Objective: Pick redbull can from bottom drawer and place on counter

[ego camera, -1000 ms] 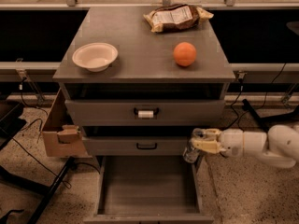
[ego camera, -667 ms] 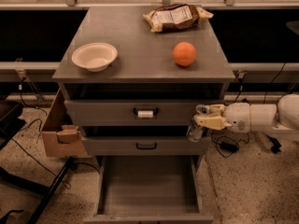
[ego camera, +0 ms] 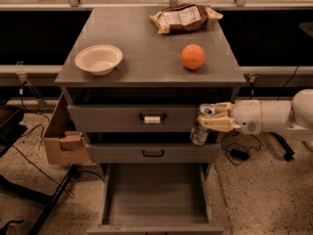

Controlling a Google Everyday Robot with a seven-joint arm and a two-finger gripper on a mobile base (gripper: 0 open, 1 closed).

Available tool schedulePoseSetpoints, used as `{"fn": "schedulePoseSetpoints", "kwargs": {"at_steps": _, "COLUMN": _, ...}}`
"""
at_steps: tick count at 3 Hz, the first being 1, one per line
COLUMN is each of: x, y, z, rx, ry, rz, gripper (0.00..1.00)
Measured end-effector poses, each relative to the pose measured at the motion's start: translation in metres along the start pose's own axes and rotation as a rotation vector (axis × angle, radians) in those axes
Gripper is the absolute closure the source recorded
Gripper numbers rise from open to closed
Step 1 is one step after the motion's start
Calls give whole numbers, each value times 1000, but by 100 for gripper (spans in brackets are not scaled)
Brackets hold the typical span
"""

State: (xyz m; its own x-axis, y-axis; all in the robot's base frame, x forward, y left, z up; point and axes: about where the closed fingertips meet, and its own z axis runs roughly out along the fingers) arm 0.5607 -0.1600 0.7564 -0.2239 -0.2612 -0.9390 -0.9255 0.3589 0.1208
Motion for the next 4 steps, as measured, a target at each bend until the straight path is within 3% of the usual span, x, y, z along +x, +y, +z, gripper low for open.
{"fn": "schedulePoseSetpoints", "kwargs": {"at_steps": 1, "x": -73, "y": 53, "z": 4, "rx": -56, "ry": 10, "rz": -91, "gripper": 100}}
{"fn": "schedulePoseSetpoints", "kwargs": {"at_steps": 2, "x": -192, "y": 112, "z": -12, "rx": -87, "ry": 11, "rz": -198, "gripper": 100}}
{"fn": "schedulePoseSetpoints", "kwargs": {"at_steps": 3, "x": -271, "y": 121, "z": -14, "rx": -81, "ry": 11, "rz": -232, "gripper": 100}}
{"fn": "schedulePoseSetpoints", "kwargs": {"at_steps": 4, "x": -344, "y": 91, "z": 2, "rx": -18, "ry": -4, "rz": -217, "gripper": 100}}
